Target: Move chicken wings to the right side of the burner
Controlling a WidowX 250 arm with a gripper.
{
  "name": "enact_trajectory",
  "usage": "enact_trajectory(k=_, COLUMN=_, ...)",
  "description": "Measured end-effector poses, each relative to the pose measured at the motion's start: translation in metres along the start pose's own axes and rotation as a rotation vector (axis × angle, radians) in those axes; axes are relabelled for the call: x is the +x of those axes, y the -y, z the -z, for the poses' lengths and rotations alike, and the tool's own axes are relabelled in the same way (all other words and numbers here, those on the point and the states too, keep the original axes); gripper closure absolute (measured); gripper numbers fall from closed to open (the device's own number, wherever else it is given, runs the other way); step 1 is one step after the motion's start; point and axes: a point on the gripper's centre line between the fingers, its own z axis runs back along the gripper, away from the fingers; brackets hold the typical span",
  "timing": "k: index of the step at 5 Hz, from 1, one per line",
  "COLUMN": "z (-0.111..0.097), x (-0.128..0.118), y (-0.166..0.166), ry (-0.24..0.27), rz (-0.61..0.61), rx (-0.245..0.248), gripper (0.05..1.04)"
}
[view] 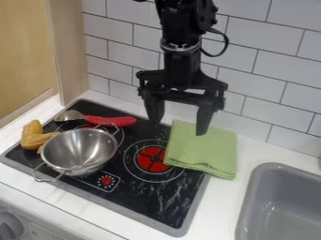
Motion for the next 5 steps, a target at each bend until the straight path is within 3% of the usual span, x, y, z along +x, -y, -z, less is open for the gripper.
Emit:
enact_trajectory(k=1, z=0.009, x=-0.010, y=-0.003, ry=-0.040, rz=-0.004, rx=0.011, gripper=0.084)
enact_trajectory(k=2, z=0.014, x=-0.013, y=-0.015, ry=-0.050, rz=-0.095, rx=0.058, gripper=0.085)
enact_trajectory(k=3, z=0.013, x=-0.011, y=-0.028, ry=-0.055, rz=-0.149, rx=0.074, gripper=0.084)
enact_trajectory(k=5, z=0.001, x=-0.013, y=-0.114, ry=-0.051, rz=-0.427, rx=0.098, gripper=0.084)
